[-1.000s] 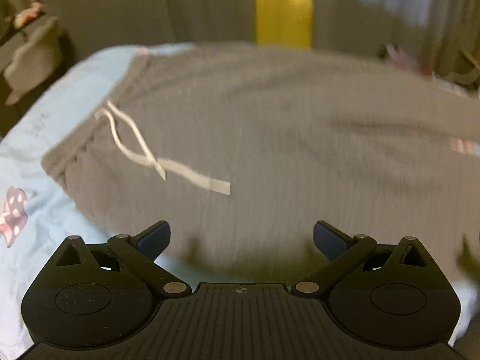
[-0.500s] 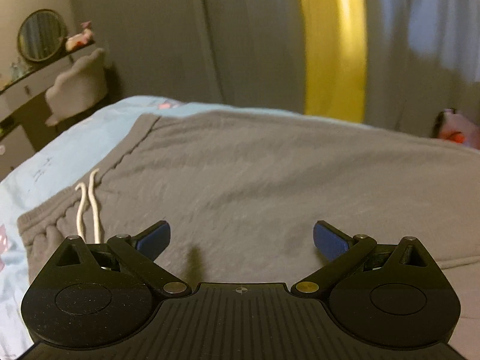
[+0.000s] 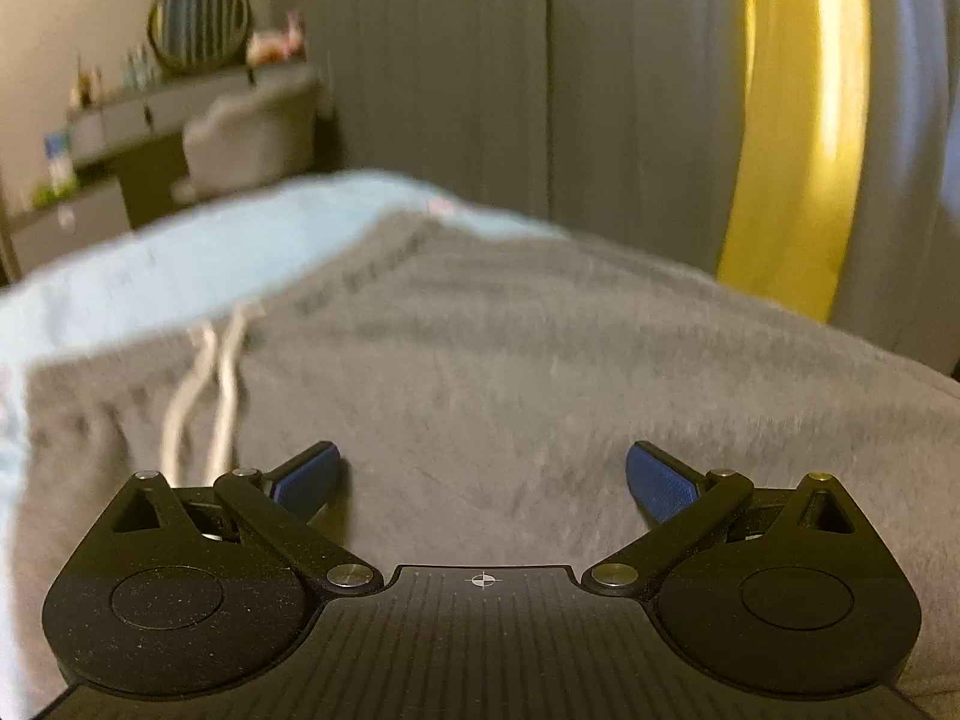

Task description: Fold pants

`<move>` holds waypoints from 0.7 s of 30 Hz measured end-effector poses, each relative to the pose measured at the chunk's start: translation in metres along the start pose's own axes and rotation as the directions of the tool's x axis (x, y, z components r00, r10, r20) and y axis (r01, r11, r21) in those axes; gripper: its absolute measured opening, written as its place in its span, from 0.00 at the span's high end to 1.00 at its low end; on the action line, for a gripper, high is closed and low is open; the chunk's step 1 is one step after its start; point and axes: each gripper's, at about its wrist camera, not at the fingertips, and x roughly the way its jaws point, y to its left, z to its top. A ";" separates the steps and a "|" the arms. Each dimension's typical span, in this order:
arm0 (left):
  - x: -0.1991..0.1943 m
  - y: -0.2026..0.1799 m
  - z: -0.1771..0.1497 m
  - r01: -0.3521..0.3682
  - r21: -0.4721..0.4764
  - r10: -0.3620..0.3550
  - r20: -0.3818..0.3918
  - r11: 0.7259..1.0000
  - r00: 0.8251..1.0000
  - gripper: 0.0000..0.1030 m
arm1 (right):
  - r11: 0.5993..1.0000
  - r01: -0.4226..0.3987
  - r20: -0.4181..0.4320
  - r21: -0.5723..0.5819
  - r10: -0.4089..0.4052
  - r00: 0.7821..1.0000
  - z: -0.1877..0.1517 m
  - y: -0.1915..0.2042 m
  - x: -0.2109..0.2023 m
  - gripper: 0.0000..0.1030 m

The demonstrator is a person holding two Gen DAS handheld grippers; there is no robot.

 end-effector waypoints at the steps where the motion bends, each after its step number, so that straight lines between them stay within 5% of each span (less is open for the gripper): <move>1: 0.007 0.001 -0.003 0.007 -0.012 -0.007 -0.018 1.000 1.000 0.00 | 1.000 0.022 -0.008 0.017 -0.021 1.000 0.018 0.005 0.021 0.47; 2: 0.008 0.000 -0.007 0.003 -0.016 -0.003 -0.010 1.000 1.000 0.00 | 0.999 0.045 -0.014 0.031 -0.044 0.999 0.033 0.010 0.040 0.55; 7: 0.007 -0.005 -0.011 -0.013 0.013 0.013 0.033 1.000 0.999 0.00 | 0.984 0.153 -0.021 0.090 -0.151 0.988 0.086 0.032 0.112 0.55; 12: 0.014 -0.003 -0.013 0.000 -0.001 0.000 0.032 1.000 1.000 0.00 | 0.942 0.279 -0.104 0.189 -0.263 0.959 0.104 0.022 0.157 0.54; 15: 0.013 -0.005 -0.014 -0.003 0.004 0.003 0.034 1.000 0.999 0.00 | 0.932 0.303 -0.067 0.197 -0.295 0.953 0.103 0.020 0.166 0.55; 18: 0.012 -0.003 -0.014 0.004 -0.003 -0.004 0.031 1.000 1.000 0.00 | 0.920 0.380 -0.040 0.093 -0.378 0.925 0.098 0.029 0.170 0.78; 21: 0.012 -0.002 -0.014 0.008 -0.008 -0.007 0.027 1.000 1.000 0.00 | 0.922 0.387 0.007 0.032 -0.387 0.922 0.093 0.033 0.156 0.95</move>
